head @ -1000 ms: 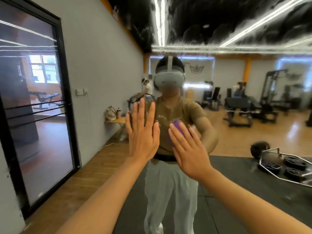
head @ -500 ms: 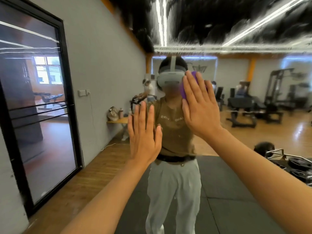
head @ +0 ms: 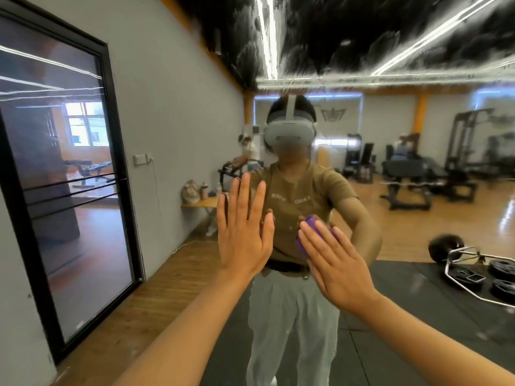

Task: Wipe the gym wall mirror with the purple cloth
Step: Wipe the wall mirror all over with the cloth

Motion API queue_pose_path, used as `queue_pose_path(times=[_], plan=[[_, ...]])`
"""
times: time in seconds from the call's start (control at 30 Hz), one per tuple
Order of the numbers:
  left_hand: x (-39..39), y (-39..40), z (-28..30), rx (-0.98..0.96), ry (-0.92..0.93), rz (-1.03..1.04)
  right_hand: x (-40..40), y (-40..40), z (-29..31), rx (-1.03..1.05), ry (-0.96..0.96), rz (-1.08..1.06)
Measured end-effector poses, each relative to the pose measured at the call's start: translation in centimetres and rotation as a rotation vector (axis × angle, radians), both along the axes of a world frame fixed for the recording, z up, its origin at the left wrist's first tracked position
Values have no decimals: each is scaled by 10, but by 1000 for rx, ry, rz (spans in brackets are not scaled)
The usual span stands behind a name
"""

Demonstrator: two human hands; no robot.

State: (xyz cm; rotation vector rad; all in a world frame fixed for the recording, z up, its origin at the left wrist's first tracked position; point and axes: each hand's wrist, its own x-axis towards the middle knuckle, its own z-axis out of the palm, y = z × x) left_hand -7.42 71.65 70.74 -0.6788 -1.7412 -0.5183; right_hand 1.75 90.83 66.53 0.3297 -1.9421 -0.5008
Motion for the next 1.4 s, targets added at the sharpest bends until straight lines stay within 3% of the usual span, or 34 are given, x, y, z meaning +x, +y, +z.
queue_pose_path(times=[0.17, 0.27, 0.43, 0.6, 0.73, 1.07, 1.13, 1.23, 1.4], plan=[[5, 14, 1, 77, -20, 16, -8, 7, 103, -175, 175, -35], [6, 21, 0, 98, -16, 4, -11, 9, 128, -172, 196, -40], [2, 21, 1, 94, -3, -10, -6, 9, 83, -204, 203, -8], [4, 26, 2, 112, -29, -8, 8, 24, -5, -18, 49, -14], [7, 28, 2, 122, -46, 2, 12, 31, -11, 39, 9, -35], [20, 48, 7, 66, 62, 25, 13, 51, 146, -237, 249, -59], [23, 57, 7, 77, 39, 9, 14, 51, 135, -284, 259, -46], [24, 66, 5, 98, 15, 5, 21, 53, 70, -296, 199, -15], [21, 70, 3, 93, 24, 67, 40, 78, -42, -92, 37, -48]])
